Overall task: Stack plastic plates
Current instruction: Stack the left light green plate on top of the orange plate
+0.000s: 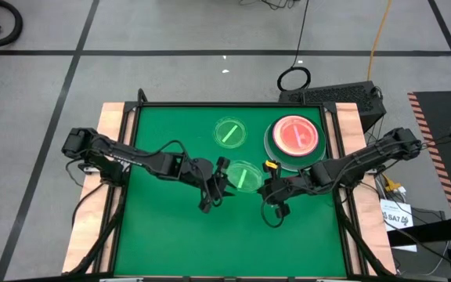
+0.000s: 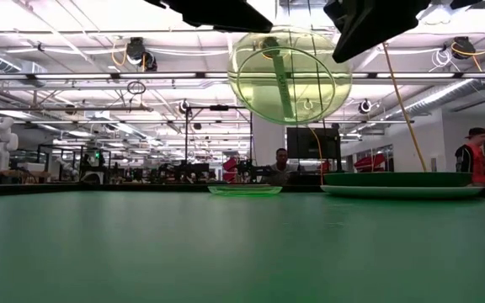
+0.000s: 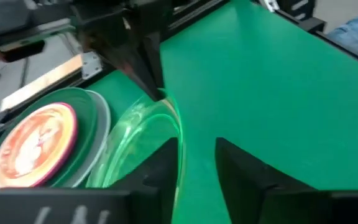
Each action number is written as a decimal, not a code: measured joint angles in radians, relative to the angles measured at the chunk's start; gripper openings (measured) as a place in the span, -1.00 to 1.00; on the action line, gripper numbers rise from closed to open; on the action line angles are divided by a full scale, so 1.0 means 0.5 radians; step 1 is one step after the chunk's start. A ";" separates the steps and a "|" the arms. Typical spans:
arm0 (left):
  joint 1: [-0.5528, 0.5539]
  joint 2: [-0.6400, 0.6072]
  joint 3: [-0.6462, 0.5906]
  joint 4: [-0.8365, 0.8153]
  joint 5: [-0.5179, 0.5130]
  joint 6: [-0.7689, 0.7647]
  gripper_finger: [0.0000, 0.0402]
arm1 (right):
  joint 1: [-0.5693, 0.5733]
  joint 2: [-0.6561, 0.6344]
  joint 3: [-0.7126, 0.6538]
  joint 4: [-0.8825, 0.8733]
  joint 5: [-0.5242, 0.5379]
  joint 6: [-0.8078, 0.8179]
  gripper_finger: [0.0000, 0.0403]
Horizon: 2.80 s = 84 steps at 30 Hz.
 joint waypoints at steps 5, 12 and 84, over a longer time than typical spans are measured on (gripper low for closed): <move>0.000 0.000 0.000 0.078 -0.083 -0.051 -0.24 | 0.000 0.000 0.000 -0.012 0.002 -0.009 -1.00; -0.001 0.000 0.000 0.225 -0.179 -0.052 -0.01 | 0.000 0.000 0.000 -0.056 0.008 0.025 -1.00; 0.317 0.352 -0.002 -0.024 -0.620 -0.901 0.14 | -1.018 -0.179 -0.593 -0.836 0.484 0.510 -0.96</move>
